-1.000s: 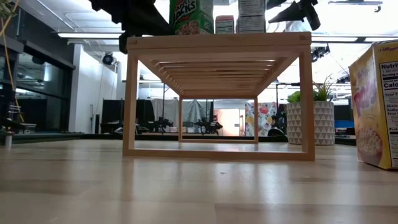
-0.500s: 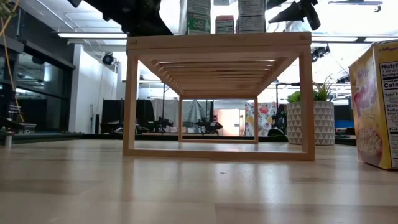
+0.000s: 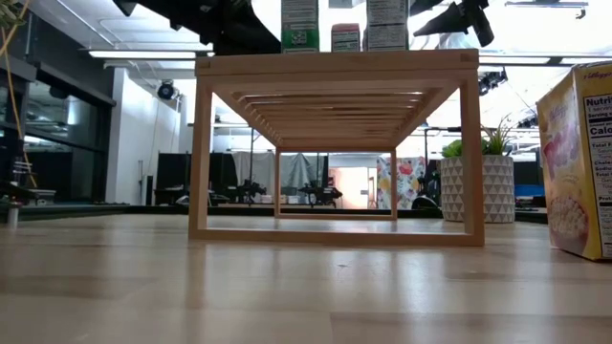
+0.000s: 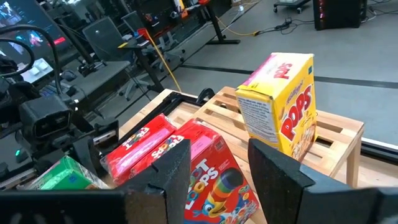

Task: Stack cereal on shelf
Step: Put the green cereal box on the shelf aligned with other green cereal box

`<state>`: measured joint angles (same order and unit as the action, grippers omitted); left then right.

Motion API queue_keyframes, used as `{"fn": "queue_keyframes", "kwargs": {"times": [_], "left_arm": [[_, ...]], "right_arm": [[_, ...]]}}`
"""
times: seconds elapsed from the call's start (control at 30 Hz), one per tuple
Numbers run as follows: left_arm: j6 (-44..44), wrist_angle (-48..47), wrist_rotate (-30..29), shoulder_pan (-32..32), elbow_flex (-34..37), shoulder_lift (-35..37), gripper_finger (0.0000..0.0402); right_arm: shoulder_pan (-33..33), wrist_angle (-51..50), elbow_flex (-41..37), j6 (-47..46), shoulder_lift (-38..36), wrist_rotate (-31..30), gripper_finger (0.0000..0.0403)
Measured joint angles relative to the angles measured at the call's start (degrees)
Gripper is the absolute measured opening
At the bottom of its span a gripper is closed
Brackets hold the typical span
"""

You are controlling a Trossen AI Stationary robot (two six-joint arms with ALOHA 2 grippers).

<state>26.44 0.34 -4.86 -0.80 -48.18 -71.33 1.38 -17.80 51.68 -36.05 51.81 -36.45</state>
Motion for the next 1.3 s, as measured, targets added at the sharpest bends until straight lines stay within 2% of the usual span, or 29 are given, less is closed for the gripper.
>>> {"fn": "queue_keyframes", "kwargs": {"times": [0.47, 0.93, 1.13, 1.3], "left_arm": [[-4.1, 0.6, -1.3, -1.7, 0.0, 0.0, 0.0], [-4.6, 4.4, 3.0, -2.1, 0.0, 0.0, 0.0], [-3.4, 4.0, 2.7, -2.2, 0.0, 0.0, 0.0], [-3.9, -0.4, 1.1, -0.7, 0.0, 0.0, 0.0]], "right_arm": [[0.0, 0.0, 0.0, 0.0, 0.0, 0.0, 0.0154], [0.0, 0.0, 0.0, 0.0, 0.0, 0.0, 0.0154], [0.0, 0.0, 0.0, 0.0, 0.0, 0.0, 0.0154], [0.0, 0.0, 0.0, 0.0, 0.0, 0.1, 0.0154]]}}
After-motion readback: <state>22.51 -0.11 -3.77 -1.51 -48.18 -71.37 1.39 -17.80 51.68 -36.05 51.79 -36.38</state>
